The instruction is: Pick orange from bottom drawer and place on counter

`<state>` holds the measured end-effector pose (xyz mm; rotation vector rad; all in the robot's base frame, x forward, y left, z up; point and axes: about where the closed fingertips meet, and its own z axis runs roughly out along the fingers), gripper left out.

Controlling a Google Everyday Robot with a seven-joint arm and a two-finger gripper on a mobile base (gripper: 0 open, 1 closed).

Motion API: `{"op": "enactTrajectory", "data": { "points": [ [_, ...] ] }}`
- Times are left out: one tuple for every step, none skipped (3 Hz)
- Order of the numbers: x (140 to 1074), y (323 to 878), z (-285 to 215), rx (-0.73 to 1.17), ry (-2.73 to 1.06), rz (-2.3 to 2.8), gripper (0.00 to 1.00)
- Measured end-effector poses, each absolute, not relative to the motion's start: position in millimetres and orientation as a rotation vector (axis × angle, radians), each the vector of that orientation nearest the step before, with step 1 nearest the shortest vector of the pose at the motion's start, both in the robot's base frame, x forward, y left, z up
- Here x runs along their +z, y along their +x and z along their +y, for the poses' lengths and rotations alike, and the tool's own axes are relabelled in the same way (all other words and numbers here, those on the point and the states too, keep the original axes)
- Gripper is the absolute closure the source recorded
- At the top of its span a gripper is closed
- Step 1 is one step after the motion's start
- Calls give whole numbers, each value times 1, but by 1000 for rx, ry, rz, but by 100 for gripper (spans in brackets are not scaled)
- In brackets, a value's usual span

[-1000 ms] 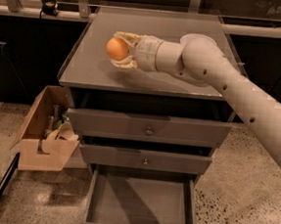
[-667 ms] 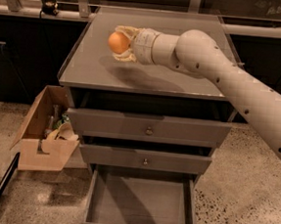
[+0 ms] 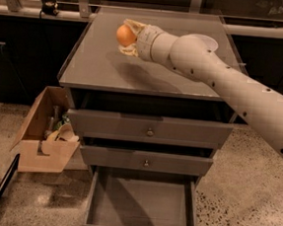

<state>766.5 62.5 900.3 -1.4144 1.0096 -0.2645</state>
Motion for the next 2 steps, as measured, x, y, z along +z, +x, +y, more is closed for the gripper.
{"op": "enactTrajectory", "data": {
  "points": [
    [901, 766, 63, -264, -1414, 1009, 82],
    [901, 766, 63, -264, -1414, 1009, 51]
  ]
}}
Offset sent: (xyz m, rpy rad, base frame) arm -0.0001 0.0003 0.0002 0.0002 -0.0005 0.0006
